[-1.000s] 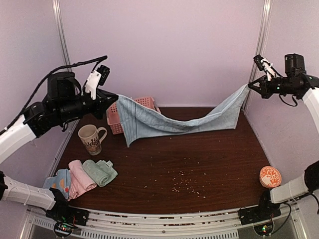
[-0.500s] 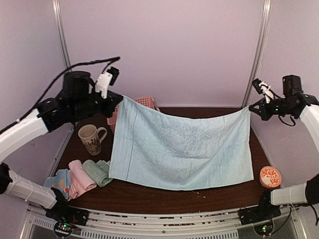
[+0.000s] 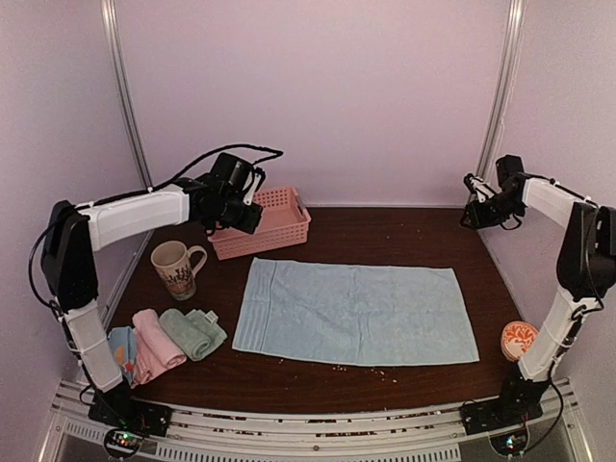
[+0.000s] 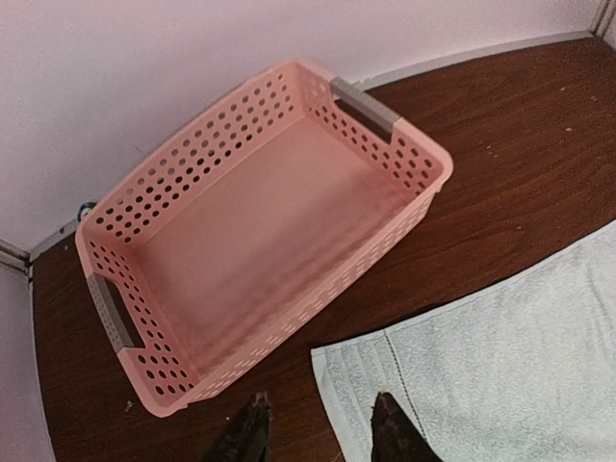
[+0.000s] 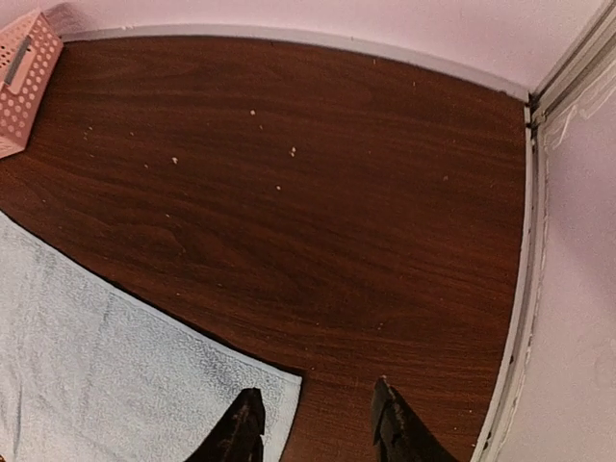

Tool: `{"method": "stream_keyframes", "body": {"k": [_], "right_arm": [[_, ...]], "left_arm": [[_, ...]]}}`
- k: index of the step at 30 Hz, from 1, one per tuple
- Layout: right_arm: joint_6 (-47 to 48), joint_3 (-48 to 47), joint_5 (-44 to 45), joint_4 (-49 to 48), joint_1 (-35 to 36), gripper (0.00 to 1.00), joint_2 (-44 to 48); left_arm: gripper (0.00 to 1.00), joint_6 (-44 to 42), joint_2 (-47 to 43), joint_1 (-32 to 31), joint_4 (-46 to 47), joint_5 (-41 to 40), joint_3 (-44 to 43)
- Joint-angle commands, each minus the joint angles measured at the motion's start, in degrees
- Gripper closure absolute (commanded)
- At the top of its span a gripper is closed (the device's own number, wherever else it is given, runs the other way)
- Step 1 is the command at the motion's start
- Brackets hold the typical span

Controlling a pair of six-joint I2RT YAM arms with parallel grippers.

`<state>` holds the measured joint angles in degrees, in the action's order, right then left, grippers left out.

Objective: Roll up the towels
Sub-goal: Flatten out the towel at the center of the board, then smooth out the towel at the center of the board.

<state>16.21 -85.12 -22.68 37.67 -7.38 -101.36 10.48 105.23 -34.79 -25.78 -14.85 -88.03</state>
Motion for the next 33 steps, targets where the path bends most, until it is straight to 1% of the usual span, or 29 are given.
{"method": "stream_keyframes", "body": {"k": [1, 4, 9, 11, 15, 18, 19, 23, 25, 28, 33], "right_arm": [[4.42, 3.99, -4.82, 3.69, 0.08, 0.6, 8.87], [9.63, 8.96, -6.55, 9.04, 0.65, 0.61, 13.06], [15.68, 15.73, -6.86, 15.23, 1.93, 0.64, 19.68], [19.76, 17.61, -8.26, 19.28, 2.84, 0.64, 21.98], [28.14, 23.23, -7.8, 25.49, 5.72, 0.65, 27.31], [29.88, 29.29, -3.82, 24.95, 7.97, 0.65, 29.34], [30.17, 30.86, -2.21, 24.77, 8.83, 0.65, 29.34], [31.58, 35.81, 6.06, 24.02, 12.47, 0.68, 27.73], [32.39, 38.15, 8.42, 23.23, 12.86, 0.68, 27.03], [33.38, 40.93, 9.51, 21.78, 12.91, 0.69, 25.89], [32.87, 43.64, 14.0, 17.67, 12.92, 0.71, 22.64]], "left_arm": [[0.63, 0.28, -8.26, -1.95, -1.27, 4.97, 5.57], [0.63, 0.58, -11.5, -2.61, -2.96, 7.98, 11.13], [0.73, 0.26, -14.23, -3.76, -6.73, 12.39, 17.04], [0.74, -0.59, -14.76, -4.27, -7.43, 15.82, 18.74], [0.83, -0.58, -13.91, -4.78, -9.9, 18.97, 20.69], [0.92, 0.21, -12.57, -5.11, -9.78, 21.87, 22.55], [0.93, 0.25, -11.85, -5.19, -9.81, 22.65, 22.97], [1.0, 1.21, -10.49, -5.47, -8.6, 20.38, 26.21], [1.0, 1.27, -10.63, -5.59, -6.52, 23.08, 28.25], [1.0, 1.16, -10.45, -6.24, -4.0, 25.99, 30.93], [1.0, 0.9, -8.1, -9.13, -3.32, 26.49, 32.91]]}}
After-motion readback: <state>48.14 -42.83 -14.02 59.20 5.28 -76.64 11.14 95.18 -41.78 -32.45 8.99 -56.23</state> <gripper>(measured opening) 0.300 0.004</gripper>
